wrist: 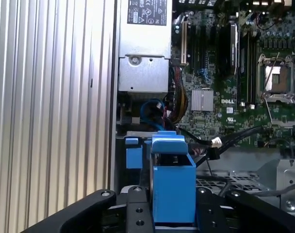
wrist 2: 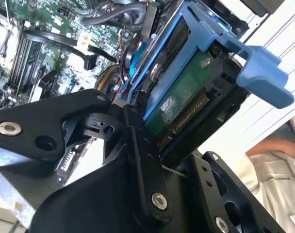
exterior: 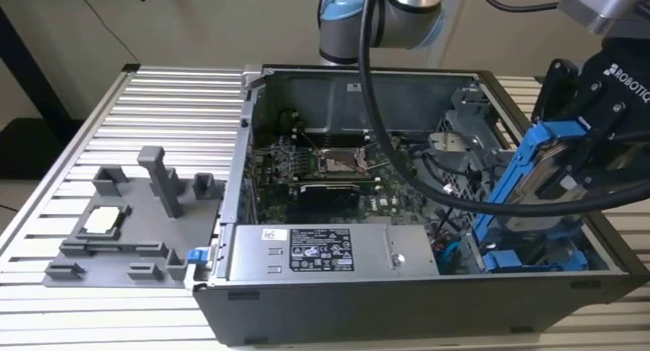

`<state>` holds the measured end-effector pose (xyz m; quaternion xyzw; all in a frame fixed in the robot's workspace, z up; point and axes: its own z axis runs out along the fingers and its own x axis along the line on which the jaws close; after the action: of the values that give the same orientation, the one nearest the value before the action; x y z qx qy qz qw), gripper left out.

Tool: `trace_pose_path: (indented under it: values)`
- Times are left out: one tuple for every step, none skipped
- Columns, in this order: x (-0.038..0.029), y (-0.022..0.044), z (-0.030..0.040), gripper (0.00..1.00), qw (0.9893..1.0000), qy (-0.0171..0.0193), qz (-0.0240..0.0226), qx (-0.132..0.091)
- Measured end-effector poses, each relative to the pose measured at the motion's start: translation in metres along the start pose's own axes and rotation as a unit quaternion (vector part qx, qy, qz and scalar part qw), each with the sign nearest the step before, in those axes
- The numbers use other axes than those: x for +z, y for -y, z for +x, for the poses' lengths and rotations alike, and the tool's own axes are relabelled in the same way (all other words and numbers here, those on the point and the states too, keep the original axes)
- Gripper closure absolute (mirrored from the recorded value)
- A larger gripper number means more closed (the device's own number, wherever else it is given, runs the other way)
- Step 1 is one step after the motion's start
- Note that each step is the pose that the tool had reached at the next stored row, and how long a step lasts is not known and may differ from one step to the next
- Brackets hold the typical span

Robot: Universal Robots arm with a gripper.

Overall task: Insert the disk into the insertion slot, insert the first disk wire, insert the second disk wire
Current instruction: 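Insert the disk into the insertion slot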

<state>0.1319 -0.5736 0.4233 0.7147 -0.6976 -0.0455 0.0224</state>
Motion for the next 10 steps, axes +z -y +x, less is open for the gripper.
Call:
trace_pose_path:
  values:
    - [-0.002, 0.0001, 0.0, 0.67, 1.0, 0.0001, -0.0022, 0.0]
    - [-0.004, 0.0005, -0.0001, 0.67, 1.0, 0.0001, -0.005, 0.0]
    - [-0.0052, 0.001, -0.0001, 0.67, 1.0, 0.0002, -0.0087, 0.0]
    - [-0.0055, 0.002, -0.0001, 0.67, 0.9999, 0.0001, -0.0136, 0.0]
    - [-0.0057, 0.0038, -0.0001, 0.67, 0.9998, -0.0004, -0.0179, 0.001]
    - [-0.0059, 0.0066, 0.0, 0.67, 0.9997, -0.0003, -0.0236, 0.001]
    - [-0.0062, 0.0097, 0.0, 0.67, 0.9996, -0.0002, -0.0295, 0.001]
    - [-0.0063, 0.0132, 0.0001, 0.67, 0.9994, -0.0001, -0.0335, 0.001]
    - [-0.0062, 0.0154, 0.0002, 0.67, 0.9994, -0.0001, -0.0353, 0.001]
    - [-0.0057, 0.0162, 0.0002, 0.67, 0.9994, 0.0001, -0.0355, 0.001]
